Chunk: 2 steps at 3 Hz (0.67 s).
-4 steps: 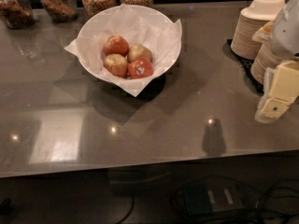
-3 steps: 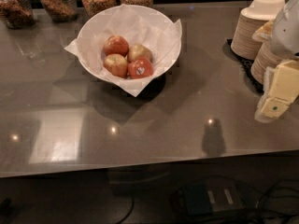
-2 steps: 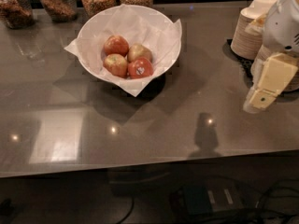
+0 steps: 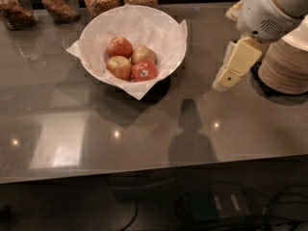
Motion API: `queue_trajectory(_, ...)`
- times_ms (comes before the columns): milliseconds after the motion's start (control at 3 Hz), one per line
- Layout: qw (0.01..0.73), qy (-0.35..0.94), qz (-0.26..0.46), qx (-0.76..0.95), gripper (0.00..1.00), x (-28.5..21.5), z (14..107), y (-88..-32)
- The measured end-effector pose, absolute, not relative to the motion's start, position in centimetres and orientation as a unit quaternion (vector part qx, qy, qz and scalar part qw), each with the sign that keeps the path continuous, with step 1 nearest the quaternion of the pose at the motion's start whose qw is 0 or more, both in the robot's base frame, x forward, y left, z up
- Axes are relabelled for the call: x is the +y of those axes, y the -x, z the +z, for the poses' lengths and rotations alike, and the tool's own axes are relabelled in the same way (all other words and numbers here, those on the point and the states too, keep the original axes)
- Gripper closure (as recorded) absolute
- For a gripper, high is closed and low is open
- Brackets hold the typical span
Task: Pick apple from white bowl
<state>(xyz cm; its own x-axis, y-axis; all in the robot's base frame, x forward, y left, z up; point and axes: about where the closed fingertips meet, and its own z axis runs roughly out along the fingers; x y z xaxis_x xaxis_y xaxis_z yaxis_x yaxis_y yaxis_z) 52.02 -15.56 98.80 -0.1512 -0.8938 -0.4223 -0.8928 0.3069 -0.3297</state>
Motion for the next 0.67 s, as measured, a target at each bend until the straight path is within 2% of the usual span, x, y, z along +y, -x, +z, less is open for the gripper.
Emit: queue_trajectory(667,0.327,0.557,0.042,0.762,0.0,-9.1,99.6,-60.0)
